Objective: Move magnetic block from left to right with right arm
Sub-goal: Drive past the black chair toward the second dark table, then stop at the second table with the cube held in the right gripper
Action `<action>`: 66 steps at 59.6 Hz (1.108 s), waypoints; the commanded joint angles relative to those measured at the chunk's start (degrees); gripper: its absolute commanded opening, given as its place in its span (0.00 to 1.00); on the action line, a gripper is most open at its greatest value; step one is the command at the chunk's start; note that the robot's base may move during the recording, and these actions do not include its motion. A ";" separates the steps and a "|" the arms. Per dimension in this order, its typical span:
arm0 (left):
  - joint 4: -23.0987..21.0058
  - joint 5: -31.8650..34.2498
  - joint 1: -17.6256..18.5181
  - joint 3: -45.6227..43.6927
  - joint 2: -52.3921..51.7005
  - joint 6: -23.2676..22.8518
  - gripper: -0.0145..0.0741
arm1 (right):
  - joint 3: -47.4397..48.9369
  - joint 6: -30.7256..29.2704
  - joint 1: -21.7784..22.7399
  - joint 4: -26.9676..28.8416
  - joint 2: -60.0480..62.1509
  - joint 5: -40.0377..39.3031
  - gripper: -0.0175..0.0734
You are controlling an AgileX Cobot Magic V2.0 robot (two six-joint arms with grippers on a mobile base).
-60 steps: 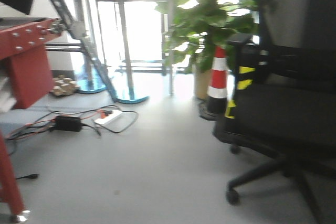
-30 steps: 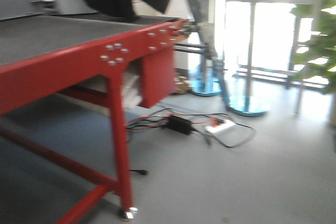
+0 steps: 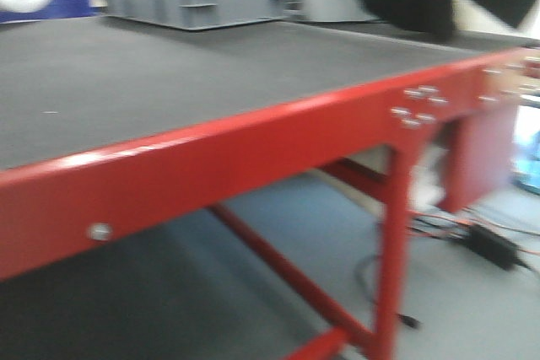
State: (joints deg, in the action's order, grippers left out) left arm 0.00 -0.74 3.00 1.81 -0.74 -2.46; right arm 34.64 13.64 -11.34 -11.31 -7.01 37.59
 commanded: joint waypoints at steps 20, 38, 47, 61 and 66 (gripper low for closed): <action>0.00 5.09 0.31 0.54 -0.59 -0.25 0.03 | 1.57 -0.43 0.18 -0.95 -0.88 -5.28 0.37; 0.00 5.09 0.31 0.54 -0.59 -0.25 0.03 | 1.57 -0.43 0.18 -0.95 -0.88 -5.28 0.37; 0.00 5.09 0.31 0.54 -0.59 -0.25 0.03 | 1.57 -0.43 0.18 -0.95 -0.88 -5.28 0.37; 0.00 5.09 0.31 0.54 -0.59 -0.25 0.03 | 1.57 -0.43 0.18 -0.95 -0.88 -5.28 0.37; 0.00 5.09 0.31 0.54 -0.59 -0.25 0.03 | 1.57 -0.43 0.18 -0.95 -0.88 -5.28 0.37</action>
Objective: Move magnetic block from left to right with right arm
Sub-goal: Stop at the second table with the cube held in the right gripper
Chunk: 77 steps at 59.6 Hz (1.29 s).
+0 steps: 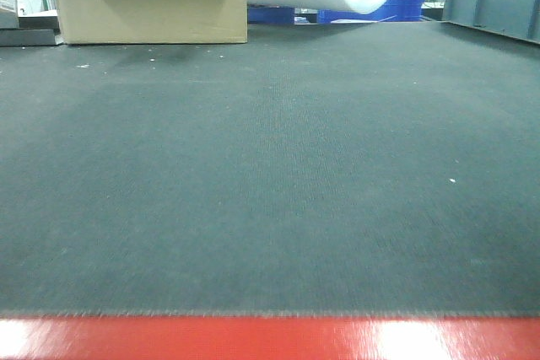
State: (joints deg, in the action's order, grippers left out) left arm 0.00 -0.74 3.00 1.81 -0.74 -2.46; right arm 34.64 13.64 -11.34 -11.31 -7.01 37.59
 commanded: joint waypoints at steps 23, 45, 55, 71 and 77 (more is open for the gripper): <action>0.00 5.09 0.31 0.54 -0.59 -0.25 0.03 | 1.57 -0.43 0.18 -0.95 -0.88 -5.28 0.37; 0.00 5.09 0.31 0.54 -0.59 -0.25 0.03 | 1.57 -0.43 0.18 -0.95 -0.88 -5.28 0.37; 0.00 5.09 0.31 0.54 -0.59 -0.25 0.03 | 1.57 -0.36 0.18 -0.81 -0.88 -5.35 0.37; 0.00 5.09 0.31 0.54 -0.59 -0.25 0.03 | 3.55 -6.55 0.18 3.55 -5.43 -5.66 0.37; 0.00 5.09 0.31 0.54 -0.59 -0.25 0.03 | 7.51 -15.09 0.05 10.91 -12.12 -5.74 0.37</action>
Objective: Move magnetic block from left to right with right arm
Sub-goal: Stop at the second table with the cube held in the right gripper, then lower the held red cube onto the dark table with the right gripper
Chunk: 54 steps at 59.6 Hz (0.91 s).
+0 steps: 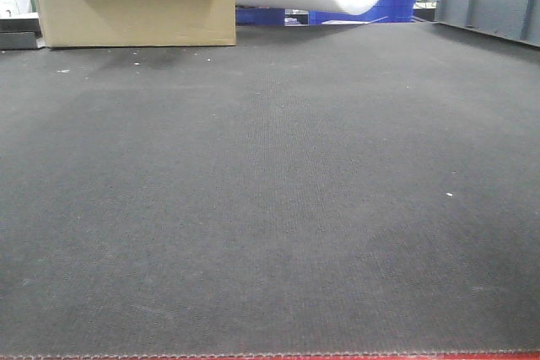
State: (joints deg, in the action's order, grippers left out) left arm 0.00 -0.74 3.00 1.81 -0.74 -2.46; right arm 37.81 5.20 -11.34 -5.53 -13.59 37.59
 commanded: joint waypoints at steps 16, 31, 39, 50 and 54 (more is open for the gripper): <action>0.00 5.09 0.31 0.54 -0.59 -0.25 0.03 | 13.01 -18.79 -9.47 16.35 -24.93 -5.66 0.37; 0.00 5.09 0.31 0.54 -0.59 -0.25 0.03 | 21.21 -18.84 -19.78 16.25 -44.40 -4.59 0.37; 0.00 5.09 0.31 0.54 -0.59 -0.25 0.03 | 26.95 -18.84 -23.76 16.25 -55.32 -1.50 0.37; 0.00 5.09 0.31 0.54 -0.59 -0.25 0.03 | 33.36 -18.84 -25.59 16.25 -67.63 0.71 0.37; 0.00 5.09 0.31 0.54 -0.59 -0.25 0.03 | 34.38 -18.84 -25.59 16.25 -70.85 0.31 0.37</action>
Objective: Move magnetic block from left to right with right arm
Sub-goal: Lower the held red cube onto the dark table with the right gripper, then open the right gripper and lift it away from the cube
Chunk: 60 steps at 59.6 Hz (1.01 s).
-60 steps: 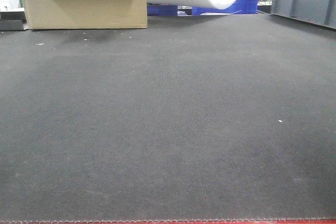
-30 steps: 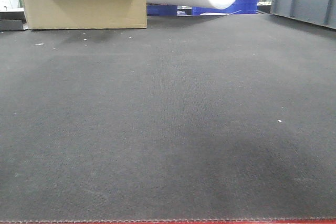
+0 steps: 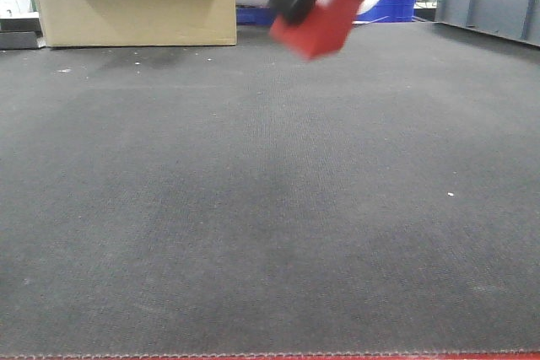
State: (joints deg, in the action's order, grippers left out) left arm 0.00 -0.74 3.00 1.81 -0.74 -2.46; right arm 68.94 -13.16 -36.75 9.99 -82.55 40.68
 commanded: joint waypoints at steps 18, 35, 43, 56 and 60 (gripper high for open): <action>0.00 5.09 0.31 0.54 -0.59 -0.25 0.03 | 3.41 -0.49 -0.18 0.73 -12.52 -3.95 0.37; 0.00 5.09 0.31 0.54 -0.59 -0.25 0.03 | 3.41 -0.49 -0.18 0.73 -17.04 -4.07 0.37; 0.00 5.09 0.31 0.54 -0.59 -0.25 0.03 | 3.41 -0.49 -0.18 0.78 -17.26 -3.74 0.47; 0.00 5.09 0.31 0.54 -0.59 -0.25 0.03 | 3.46 1.01 -0.18 0.78 -16.74 -3.19 0.90; 0.00 5.09 0.31 0.54 -0.59 -0.25 0.03 | 3.57 1.15 -0.18 0.78 -15.82 -3.26 0.88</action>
State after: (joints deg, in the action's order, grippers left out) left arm 0.00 -0.74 3.00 1.81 -0.74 -2.46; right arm 70.56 -12.32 -36.84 10.12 -102.36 38.93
